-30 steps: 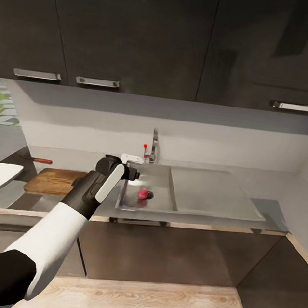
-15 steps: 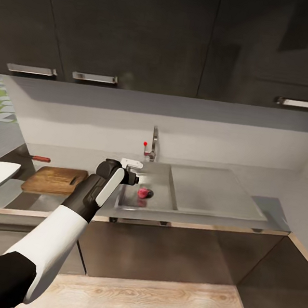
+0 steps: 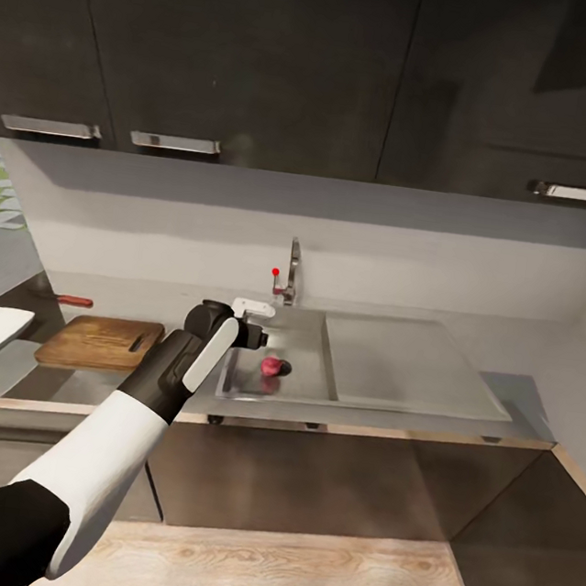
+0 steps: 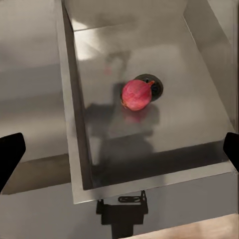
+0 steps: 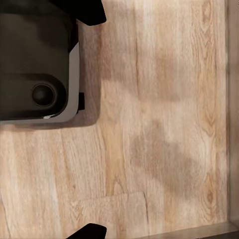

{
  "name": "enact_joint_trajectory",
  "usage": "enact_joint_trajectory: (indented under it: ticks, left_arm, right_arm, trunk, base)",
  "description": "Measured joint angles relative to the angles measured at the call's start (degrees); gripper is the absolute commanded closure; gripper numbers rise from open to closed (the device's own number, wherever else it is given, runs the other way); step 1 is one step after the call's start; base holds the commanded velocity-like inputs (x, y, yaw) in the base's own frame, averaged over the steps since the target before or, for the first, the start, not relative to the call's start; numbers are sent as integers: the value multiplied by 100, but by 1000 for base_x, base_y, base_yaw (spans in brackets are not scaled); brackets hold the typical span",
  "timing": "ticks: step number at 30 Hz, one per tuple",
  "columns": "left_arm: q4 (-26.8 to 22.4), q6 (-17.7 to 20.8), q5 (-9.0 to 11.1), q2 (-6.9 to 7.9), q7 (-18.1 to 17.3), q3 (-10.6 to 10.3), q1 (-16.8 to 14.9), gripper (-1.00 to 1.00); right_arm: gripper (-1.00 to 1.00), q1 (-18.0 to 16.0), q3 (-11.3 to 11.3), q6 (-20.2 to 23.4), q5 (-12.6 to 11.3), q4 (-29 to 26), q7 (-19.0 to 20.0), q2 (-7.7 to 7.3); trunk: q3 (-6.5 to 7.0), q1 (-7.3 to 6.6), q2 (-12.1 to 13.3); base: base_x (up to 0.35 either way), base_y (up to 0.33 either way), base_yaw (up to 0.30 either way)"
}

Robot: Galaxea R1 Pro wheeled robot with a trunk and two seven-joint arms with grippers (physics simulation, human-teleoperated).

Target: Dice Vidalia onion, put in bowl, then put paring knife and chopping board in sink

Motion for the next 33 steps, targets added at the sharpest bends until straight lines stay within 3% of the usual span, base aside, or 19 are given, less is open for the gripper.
enact_joint_trajectory:
  ticks: [3, 6, 9, 33]
  left_arm:
    - [-95, 0, 0, -4, 5, -13, 1, -100]
    - [-138, -1, 4, -6, 8, -239, 4, -100]
    - [-151, -1, 2, -6, 8, -333, 2, -100]
    - [-40, 0, 14, 2, 1, -389, 1, -100]
  right_arm:
    - [-100, 0, 1, 0, 0, -1, -1, 3]
    - [-100, 0, 7, 0, 0, -1, -2, 4]
    - [-100, 0, 3, 0, 0, 0, -1, 4]
    - [-100, 0, 7, 0, 0, 0, 0, 5]
  trunk:
    - [-1, -1, 0]
    - [-1, -2, 0]
    - [-1, 0, 0]
    - [-1, 1, 0]
  base:
    - [140, -108, 0]
    - [199, -166, 0]
    - [121, -78, 0]
    - [10, -6, 0]
